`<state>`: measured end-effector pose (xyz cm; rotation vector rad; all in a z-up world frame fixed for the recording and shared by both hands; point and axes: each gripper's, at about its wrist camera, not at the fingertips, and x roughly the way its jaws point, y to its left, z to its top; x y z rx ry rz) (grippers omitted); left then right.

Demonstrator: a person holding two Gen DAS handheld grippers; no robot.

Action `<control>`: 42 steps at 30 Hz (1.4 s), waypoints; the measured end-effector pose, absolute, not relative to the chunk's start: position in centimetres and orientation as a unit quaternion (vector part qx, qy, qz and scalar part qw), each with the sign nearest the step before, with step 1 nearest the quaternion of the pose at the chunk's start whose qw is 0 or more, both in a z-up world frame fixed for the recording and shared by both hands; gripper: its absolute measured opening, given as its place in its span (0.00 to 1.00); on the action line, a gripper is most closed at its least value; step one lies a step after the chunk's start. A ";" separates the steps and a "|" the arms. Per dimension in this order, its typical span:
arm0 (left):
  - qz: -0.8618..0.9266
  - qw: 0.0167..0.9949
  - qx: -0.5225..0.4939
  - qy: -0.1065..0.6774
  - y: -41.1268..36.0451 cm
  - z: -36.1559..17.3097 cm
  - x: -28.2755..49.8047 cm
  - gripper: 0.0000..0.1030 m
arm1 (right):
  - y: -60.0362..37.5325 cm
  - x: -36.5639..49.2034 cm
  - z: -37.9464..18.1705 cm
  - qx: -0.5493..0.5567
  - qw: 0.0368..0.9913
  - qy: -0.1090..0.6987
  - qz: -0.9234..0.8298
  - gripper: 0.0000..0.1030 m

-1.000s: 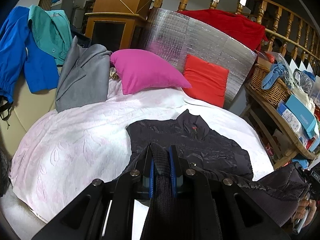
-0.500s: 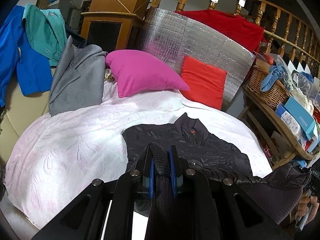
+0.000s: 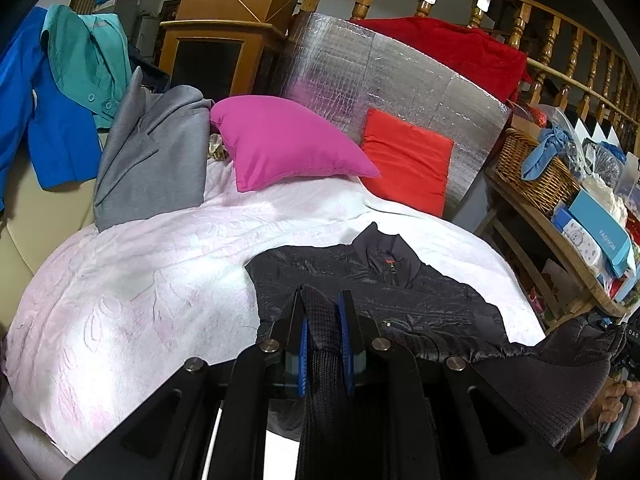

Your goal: Fold large clothes

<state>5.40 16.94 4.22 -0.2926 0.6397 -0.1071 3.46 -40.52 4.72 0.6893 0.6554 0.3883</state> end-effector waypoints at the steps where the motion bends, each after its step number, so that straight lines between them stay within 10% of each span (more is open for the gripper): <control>1: -0.053 0.937 -0.143 0.313 16.9 4.2 5.4 0.14 | -40.5 3.4 4.7 0.330 0.871 0.313 0.186 0.11; 42: -0.027 0.940 -0.097 0.325 15.2 4.7 6.0 0.14 | -42.1 3.1 2.7 0.362 0.858 0.294 0.215 0.12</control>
